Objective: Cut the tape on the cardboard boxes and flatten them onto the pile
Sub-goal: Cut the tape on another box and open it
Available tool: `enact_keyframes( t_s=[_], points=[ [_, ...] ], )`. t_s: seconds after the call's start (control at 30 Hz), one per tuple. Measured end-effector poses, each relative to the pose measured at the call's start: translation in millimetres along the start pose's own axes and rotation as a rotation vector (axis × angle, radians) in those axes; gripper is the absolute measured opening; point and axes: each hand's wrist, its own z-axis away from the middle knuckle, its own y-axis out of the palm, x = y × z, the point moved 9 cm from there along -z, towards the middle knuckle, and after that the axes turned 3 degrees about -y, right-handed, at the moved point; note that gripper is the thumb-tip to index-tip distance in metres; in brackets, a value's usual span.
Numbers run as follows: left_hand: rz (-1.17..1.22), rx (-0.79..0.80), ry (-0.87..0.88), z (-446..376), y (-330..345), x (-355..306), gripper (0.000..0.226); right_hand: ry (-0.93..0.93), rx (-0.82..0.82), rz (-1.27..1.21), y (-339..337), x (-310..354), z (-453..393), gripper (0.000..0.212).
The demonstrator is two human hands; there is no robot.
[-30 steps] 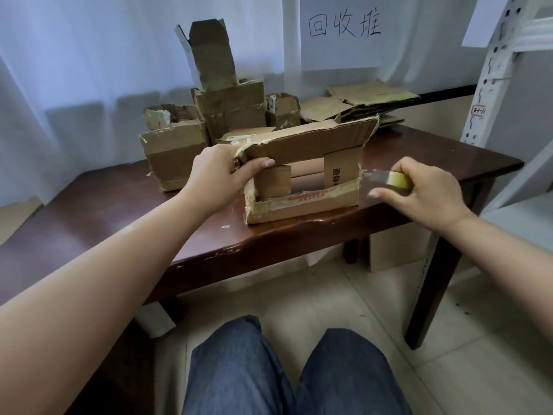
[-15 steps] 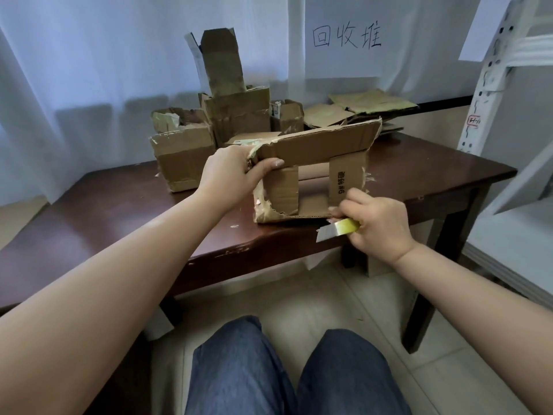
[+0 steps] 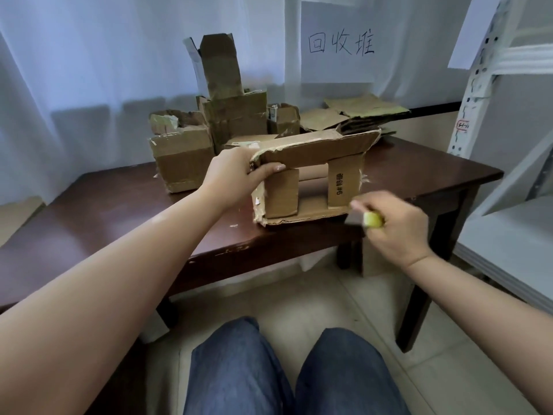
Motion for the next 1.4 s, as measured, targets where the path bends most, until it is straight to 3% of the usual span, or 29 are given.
enact_keyframes(
  t_s=[0.1,0.17,0.27,0.47,0.7,0.9,1.0,1.13,1.27,1.4],
  points=[
    [-0.001,0.001,0.053,6,0,-4,0.026,0.287,-0.049,-0.056,-15,-30,-12,0.001],
    [-0.033,-0.031,0.082,10,3,-3,0.026,0.429,-0.069,-0.139,-18,-43,-14,0.006],
    [0.016,-0.132,0.137,16,9,0,0.043,0.543,-0.091,-0.242,-14,-52,-18,0.033],
    [0.463,-0.374,0.032,23,19,7,0.084,0.707,-0.033,-0.357,17,-53,-27,0.09],
    [0.396,-0.491,-0.06,16,22,4,0.086,0.716,0.035,0.067,31,-32,-35,0.082],
    [0.335,-0.512,-0.134,17,24,-3,0.084,0.675,0.049,0.122,33,-29,-39,0.072],
    [0.331,-0.443,-0.123,14,30,-6,0.074,0.668,0.071,0.012,31,-36,-35,0.067],
    [0.381,-0.214,-0.001,10,36,-12,0.065,0.602,0.008,-0.311,22,-49,-27,0.051],
    [0.371,0.016,0.137,18,37,-17,0.062,0.619,-0.211,-0.565,9,-67,-11,0.009],
    [0.252,0.191,0.156,26,50,-22,0.065,0.772,-0.282,-0.748,13,-69,-1,0.029]
  ],
)
